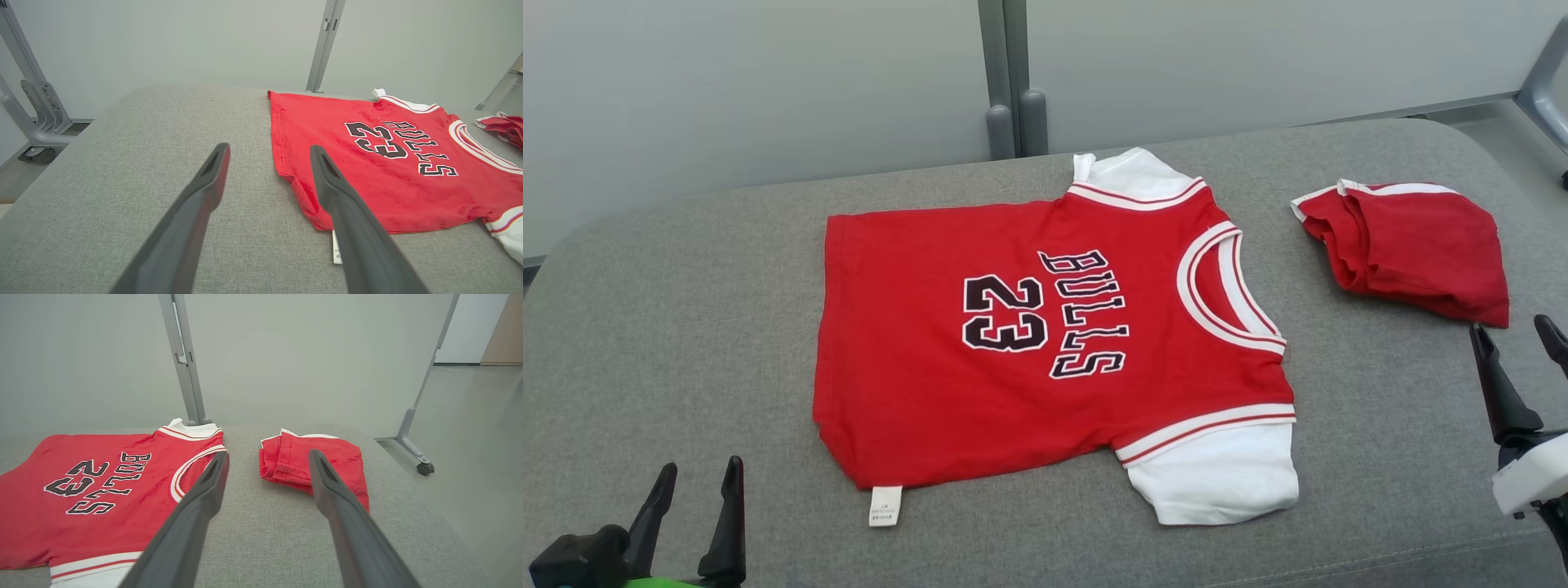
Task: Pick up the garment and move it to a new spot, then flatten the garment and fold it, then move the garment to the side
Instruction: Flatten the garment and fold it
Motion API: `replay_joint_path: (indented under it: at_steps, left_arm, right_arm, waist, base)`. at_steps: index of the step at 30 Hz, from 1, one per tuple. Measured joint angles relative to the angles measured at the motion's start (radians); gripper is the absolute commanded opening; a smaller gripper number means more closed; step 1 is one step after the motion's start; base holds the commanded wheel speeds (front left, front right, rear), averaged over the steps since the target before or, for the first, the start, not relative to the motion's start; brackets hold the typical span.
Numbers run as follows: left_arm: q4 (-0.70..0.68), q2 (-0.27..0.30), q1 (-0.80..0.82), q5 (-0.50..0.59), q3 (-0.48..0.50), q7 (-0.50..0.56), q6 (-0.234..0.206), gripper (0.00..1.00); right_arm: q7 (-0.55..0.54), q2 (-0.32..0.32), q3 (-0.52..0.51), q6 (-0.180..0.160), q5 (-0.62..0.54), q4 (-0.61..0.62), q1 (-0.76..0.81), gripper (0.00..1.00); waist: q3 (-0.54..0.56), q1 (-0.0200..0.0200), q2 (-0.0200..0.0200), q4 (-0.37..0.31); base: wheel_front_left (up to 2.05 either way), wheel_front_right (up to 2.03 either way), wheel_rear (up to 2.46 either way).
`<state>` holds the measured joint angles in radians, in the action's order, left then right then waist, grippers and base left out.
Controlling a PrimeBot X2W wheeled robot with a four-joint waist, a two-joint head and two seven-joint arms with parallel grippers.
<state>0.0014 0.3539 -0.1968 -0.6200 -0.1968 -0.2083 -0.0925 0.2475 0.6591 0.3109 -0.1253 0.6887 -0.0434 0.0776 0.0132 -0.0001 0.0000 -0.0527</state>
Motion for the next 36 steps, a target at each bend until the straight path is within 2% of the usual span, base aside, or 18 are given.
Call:
replay_joint_path:
  at_steps: [9, 16, 24, 29, 36]
  left_arm:
    - [-0.026, -0.008, -0.016, 0.010, 0.016, -0.012, -0.004, 1.00]
    - [-0.044, -0.009, -0.038, 0.010, 0.029, -0.013, -0.005, 1.00]
    - [-0.062, -0.011, -0.043, 0.016, 0.034, -0.014, -0.006, 1.00]
    - [-0.086, -0.012, -0.054, 0.018, 0.029, -0.014, -0.006, 1.00]
    - [-0.114, -0.012, -0.047, 0.035, 0.001, -0.011, -0.006, 1.00]
  right_arm:
    - [0.001, -0.122, -0.034, 0.000, -0.093, 0.046, 0.068, 1.00]
    - [0.002, -0.170, -0.056, 0.000, -0.149, 0.070, 0.103, 1.00]
    - [0.003, -0.194, -0.077, 0.000, -0.197, 0.087, 0.137, 1.00]
    - [-0.043, -0.205, 0.026, 0.000, -0.198, 0.082, 0.151, 1.00]
    - [-0.134, -0.223, 0.118, 0.014, -0.206, -0.010, 0.149, 1.00]
  waist:
    - [0.001, 0.0000, 0.0000, 0.019]
    - [-0.003, 0.0000, 0.0000, 0.027]
    - [-0.010, 0.0000, 0.0000, 0.032]
    - [-0.034, 0.0000, 0.0000, 0.037]
    - [-0.081, 0.0000, 0.0000, 0.047]
  base:
    - [0.00, 0.00, 0.00]
    - [0.00, 0.00, 0.00]
    - [0.00, 0.00, 0.00]
    - [0.00, 0.00, 0.00]
    - [0.00, 0.00, 0.00]
